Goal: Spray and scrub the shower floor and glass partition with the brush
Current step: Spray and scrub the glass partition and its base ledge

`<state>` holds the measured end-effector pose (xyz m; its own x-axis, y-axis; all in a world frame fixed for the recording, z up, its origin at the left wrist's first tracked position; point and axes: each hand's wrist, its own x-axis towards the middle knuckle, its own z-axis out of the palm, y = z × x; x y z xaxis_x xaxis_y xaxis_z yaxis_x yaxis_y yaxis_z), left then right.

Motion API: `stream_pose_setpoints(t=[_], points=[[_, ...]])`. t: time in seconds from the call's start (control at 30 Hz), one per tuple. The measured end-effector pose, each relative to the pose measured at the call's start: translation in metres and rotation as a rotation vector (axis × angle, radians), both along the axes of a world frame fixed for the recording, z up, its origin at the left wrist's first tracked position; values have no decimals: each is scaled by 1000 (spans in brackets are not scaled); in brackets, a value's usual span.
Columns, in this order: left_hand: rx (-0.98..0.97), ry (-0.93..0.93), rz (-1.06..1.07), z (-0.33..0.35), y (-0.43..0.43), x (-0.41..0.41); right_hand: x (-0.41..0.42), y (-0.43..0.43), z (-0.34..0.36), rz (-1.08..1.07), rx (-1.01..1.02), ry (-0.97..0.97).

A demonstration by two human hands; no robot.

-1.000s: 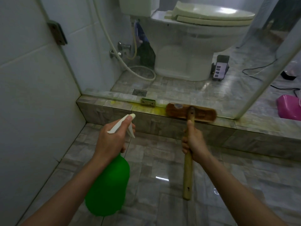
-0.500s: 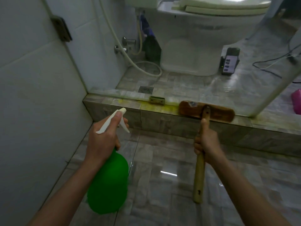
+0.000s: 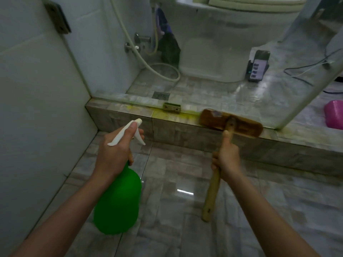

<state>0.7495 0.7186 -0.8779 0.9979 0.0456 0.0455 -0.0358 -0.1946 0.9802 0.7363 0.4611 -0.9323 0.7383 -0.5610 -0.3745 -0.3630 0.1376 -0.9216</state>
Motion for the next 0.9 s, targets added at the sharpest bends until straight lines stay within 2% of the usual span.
stream_pose_setpoints(t=[0.13, 0.23, 0.3, 0.37, 0.47, 0.53, 0.63, 0.73, 0.9], points=[[16, -10, -5, -1, -6, -2, 44, 76, 12, 306, 37, 28], [-27, -20, -3, -1, -11, -1, 36, 62, 20, 364, 102, 35], [-52, -36, -11, 0, -13, 1, 17, 18, 18, 278, 80, 38], [-46, -44, -19, -1, -13, 3, -5, -19, 16, 81, 48, 8], [-40, -48, -25, 0, -12, 1, -13, -26, -3, -131, -17, -18], [-19, -46, -23, -1, -12, 0, 6, 4, -9, -67, -59, 1], [0, -28, -29, -4, -13, -1, 36, 54, 5, 204, 3, 18], [-24, -22, -26, -10, -13, -2, 28, 38, 15, 268, 21, 16], [-58, -7, -62, -13, -16, 2, -34, -84, 9, -68, -168, 73]])
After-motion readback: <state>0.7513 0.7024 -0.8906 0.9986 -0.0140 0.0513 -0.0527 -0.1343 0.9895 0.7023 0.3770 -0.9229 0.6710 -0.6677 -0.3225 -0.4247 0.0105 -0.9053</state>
